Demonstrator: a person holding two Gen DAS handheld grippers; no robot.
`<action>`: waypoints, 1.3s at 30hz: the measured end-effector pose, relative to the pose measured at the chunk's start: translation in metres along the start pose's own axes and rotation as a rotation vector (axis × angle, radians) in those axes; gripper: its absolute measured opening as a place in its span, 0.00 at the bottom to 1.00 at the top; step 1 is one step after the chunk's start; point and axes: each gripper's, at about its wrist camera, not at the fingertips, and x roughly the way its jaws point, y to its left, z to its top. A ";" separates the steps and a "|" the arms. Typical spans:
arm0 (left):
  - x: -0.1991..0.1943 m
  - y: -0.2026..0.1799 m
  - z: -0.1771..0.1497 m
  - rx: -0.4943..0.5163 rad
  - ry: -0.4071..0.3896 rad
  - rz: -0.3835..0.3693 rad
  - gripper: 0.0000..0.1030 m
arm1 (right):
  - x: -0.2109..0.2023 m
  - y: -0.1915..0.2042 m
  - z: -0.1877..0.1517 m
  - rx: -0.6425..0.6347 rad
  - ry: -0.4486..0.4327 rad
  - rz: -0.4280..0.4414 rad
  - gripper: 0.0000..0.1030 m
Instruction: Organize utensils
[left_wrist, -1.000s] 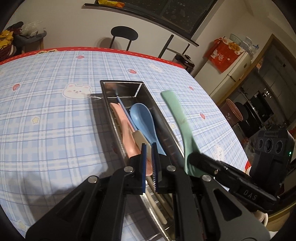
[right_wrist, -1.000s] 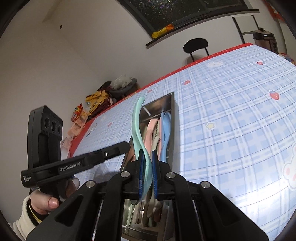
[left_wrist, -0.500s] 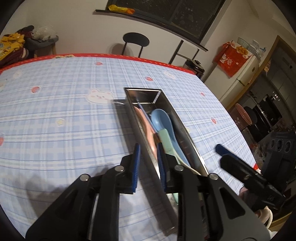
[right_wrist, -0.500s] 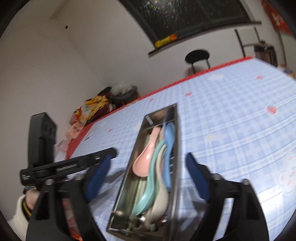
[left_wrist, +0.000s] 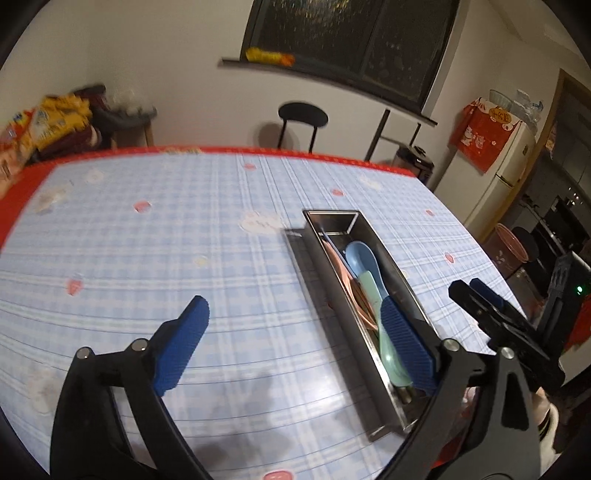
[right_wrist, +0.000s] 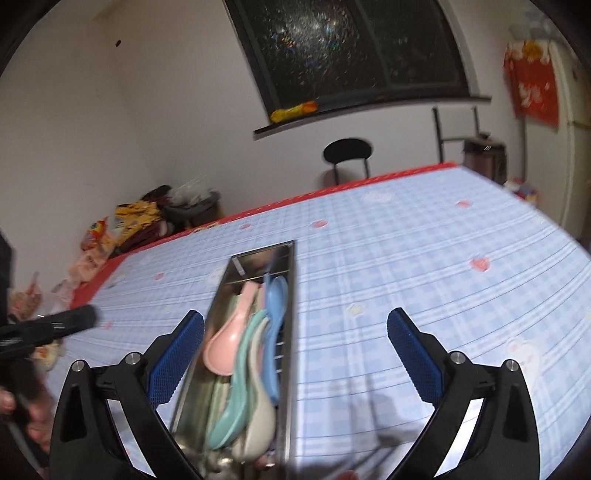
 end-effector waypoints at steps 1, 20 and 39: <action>-0.005 0.000 0.000 0.011 -0.004 0.010 0.94 | 0.000 0.002 0.000 -0.013 0.004 -0.030 0.94; -0.144 -0.017 -0.013 0.192 -0.283 0.240 0.94 | -0.145 0.044 0.030 -0.176 -0.126 -0.282 0.94; -0.207 -0.039 -0.035 0.213 -0.379 0.177 0.94 | -0.231 0.067 0.024 -0.199 -0.238 -0.392 0.94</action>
